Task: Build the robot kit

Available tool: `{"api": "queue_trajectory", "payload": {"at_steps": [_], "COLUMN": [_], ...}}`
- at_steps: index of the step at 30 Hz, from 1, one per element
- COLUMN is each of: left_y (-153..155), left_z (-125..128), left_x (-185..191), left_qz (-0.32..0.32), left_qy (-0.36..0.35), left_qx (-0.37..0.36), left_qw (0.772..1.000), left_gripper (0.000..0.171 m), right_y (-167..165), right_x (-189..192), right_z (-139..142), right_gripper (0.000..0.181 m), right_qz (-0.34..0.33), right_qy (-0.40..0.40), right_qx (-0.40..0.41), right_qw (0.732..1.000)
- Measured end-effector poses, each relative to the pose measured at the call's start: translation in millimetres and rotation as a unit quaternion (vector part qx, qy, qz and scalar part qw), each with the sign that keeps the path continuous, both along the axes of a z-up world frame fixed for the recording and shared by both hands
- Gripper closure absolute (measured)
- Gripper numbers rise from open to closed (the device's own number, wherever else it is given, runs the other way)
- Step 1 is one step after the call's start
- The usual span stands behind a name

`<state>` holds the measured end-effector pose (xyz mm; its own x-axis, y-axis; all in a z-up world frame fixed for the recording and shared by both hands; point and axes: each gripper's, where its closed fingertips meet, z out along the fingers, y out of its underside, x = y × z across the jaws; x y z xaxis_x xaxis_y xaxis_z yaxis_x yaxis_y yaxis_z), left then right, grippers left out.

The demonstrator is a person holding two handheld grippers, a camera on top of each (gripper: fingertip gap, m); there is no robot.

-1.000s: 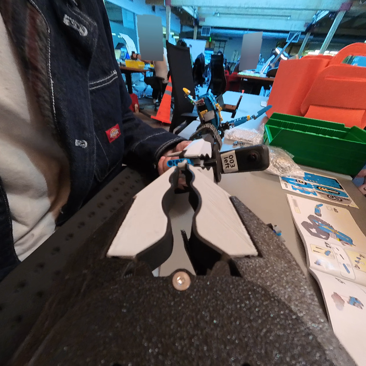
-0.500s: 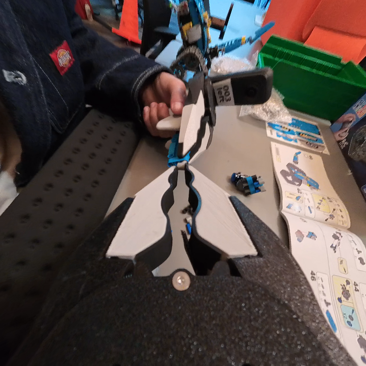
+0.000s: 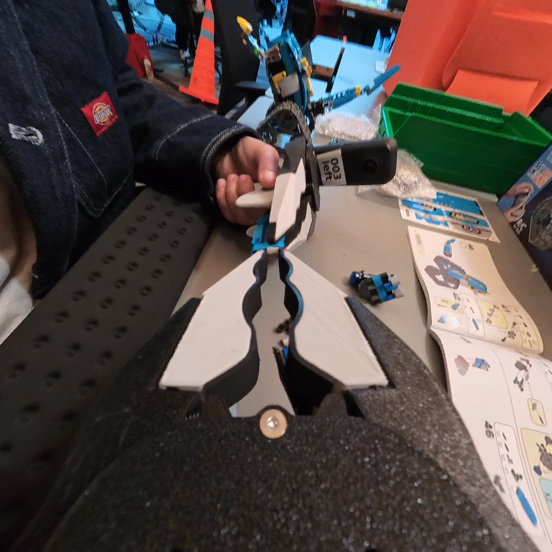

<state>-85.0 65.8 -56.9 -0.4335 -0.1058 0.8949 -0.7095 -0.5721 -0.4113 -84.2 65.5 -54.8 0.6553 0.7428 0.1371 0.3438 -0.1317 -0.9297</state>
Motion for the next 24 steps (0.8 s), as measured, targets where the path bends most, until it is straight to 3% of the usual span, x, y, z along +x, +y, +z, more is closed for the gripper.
{"api": "queue_trajectory", "payload": {"at_steps": [2,4,8,10,12,16,24], "left_y": [4.4,8.4,8.8,6.0,2.4,4.3,2.7], "left_z": [-3.1,-8.8,-5.7,-11.6,-14.1,-12.3,-12.9], "left_x": [1.8,3.5,3.8,4.4,3.4,3.2,3.0], "left_qz": [0.014,0.029,0.033,0.033,0.03,0.036,0.034], "left_qy": [0.002,0.003,-0.005,0.001,0.0,-0.003,-0.003], "left_qx": [0.017,0.048,0.049,0.07,0.085,0.082,0.085], "left_qw": [1.0,0.998,0.998,0.997,0.996,0.996,0.996], "left_gripper": [0.166,0.165,0.165,0.165,0.165,0.165,0.165], "right_y": [-5.6,-24.3,-65.4,-81.5,-86.6,-91.5,-93.4], "right_x": [9.3,24.1,56.5,62.9,68.7,77.8,82.9], "right_z": [-7.0,-26.2,-63.5,-77.3,-88.3,-99.5,-102.3], "right_gripper": [0.174,0.174,0.174,0.174,0.174,0.174,0.171], "right_qz": [-0.005,-0.01,-0.072,-0.077,-0.071,-0.072,-0.081], "right_qy": [-0.011,-0.024,-0.128,-0.18,-0.209,-0.191,-0.191], "right_qx": [-0.046,-0.167,-0.34,-0.383,-0.379,-0.372,-0.371], "right_qw": [0.999,0.986,0.929,0.903,0.899,0.905,0.905]}}
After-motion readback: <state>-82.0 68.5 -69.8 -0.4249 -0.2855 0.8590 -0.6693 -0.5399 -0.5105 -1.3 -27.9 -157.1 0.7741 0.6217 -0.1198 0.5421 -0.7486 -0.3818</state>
